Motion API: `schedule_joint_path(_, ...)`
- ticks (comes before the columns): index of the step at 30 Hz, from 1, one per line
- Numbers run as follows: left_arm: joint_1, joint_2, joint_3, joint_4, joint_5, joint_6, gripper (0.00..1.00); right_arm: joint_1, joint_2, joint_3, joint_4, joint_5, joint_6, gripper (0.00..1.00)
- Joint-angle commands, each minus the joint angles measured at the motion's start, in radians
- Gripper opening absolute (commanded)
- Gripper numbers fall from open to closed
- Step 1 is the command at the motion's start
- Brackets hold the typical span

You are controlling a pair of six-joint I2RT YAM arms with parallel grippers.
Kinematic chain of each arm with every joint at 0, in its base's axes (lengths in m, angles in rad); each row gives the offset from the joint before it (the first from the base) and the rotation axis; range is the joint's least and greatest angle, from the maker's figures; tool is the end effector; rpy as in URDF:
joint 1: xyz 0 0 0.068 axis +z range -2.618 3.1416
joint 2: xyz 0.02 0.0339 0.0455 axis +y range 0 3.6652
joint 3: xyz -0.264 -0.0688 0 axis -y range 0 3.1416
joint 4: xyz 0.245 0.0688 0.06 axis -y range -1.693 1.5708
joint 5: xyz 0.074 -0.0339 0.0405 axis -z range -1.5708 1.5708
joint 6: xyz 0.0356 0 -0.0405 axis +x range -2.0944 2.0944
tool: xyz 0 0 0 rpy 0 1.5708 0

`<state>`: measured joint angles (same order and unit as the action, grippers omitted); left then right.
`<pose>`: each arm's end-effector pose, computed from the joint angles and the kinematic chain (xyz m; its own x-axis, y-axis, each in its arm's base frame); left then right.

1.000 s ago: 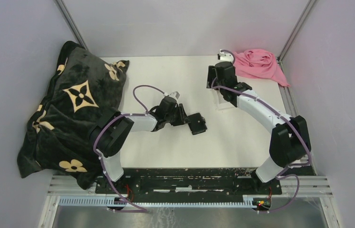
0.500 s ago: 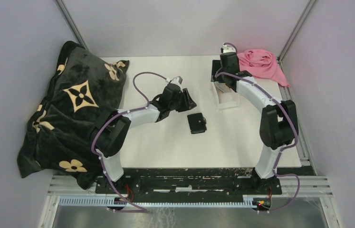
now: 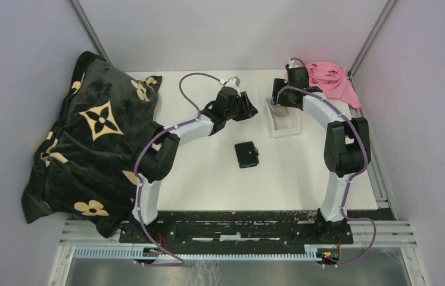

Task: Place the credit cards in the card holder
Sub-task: Place the card holder at the center of the board, then pick up the credit card from the storage box.

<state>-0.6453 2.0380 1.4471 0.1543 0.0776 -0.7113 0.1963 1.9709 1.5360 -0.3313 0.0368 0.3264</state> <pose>0.3778 -0.2879 0.2162 -0.6840 -0.2997 -0.6651 0.2762 0.7374 -0.6164 0.4409 0.0863 0.2319 -0.6983 0.1878 -0.6907 0.0581 0.9766 0.2069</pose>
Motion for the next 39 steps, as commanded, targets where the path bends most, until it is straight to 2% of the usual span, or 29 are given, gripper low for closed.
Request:
schedule_joint_path(1,0.012,0.071,0.091,-0.002,0.026,0.031,0.45,-0.016,0.015,0.062,0.007,-0.088,0.028,0.72)
schedule_joint_path(8,0.013,0.137,0.122,0.063,0.060,-0.010,0.43,-0.040,0.039,0.065,0.016,-0.142,0.061,0.71)
schedule_joint_path(31,0.006,0.341,0.336,0.048,0.148,-0.082,0.41,-0.098,0.125,0.100,0.042,-0.343,0.166,0.70)
schedule_joint_path(39,-0.002,0.380,0.383,0.051,0.170,-0.101,0.41,-0.099,0.127,0.095,0.045,-0.397,0.186,0.64)
